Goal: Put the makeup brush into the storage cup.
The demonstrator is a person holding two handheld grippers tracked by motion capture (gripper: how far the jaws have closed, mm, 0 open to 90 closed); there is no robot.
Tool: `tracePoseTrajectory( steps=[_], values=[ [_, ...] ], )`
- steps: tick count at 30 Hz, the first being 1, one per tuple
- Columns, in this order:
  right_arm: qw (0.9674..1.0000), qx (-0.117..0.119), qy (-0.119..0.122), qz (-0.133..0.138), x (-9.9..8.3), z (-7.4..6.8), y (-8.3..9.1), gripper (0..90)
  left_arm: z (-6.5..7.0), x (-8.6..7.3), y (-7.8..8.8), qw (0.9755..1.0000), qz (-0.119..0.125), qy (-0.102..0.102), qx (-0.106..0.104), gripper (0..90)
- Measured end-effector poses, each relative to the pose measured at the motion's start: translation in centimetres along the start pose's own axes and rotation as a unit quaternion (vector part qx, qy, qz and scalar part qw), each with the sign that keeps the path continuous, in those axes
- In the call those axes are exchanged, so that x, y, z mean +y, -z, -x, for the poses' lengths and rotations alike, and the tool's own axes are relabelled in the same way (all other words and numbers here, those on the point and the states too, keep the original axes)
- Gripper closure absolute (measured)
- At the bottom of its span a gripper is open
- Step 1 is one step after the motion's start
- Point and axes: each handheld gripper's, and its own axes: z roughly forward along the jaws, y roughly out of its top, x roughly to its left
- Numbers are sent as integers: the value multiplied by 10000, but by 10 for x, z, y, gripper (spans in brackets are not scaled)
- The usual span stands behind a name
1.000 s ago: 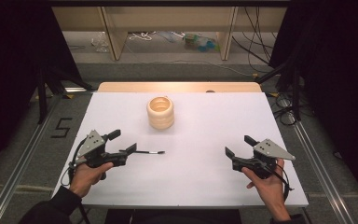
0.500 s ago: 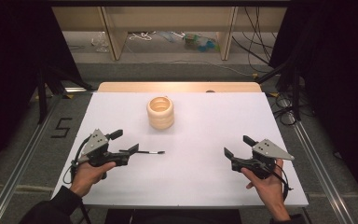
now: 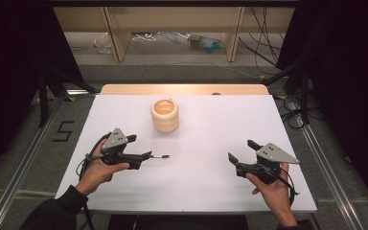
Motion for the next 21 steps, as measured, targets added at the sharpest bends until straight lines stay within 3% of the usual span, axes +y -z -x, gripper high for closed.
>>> tracePoseTrajectory(
  steps=[5, 9, 12, 14, 16, 21],
  values=[
    [9999, -9, -25, -143, 0, 0, 2, 184, -5, 9, -4, 9998, -121, 10, -159, 159],
    [10000, 28, -70, -7, -1, -1, -1, 185, -10, 13, -7, 9994, -245, 27, -239, 159],
    [10000, 4, -51, -32, -1, -1, -1, 186, -11, 15, -11, 9990, -306, -79, -330, 161],
    [10000, -1, -25, -78, -1, -1, -1, 186, -12, 18, -13, 9978, -465, -277, -372, 161],
    [10000, 1, -25, -66, -1, -1, -2, 186, -10, 18, -17, 9979, -470, -218, -384, 161],
    [10000, 54, -68, -4, -2, -1, -3, 186, -9, 20, -24, 9958, -714, -386, -432, 161]
  ],
)
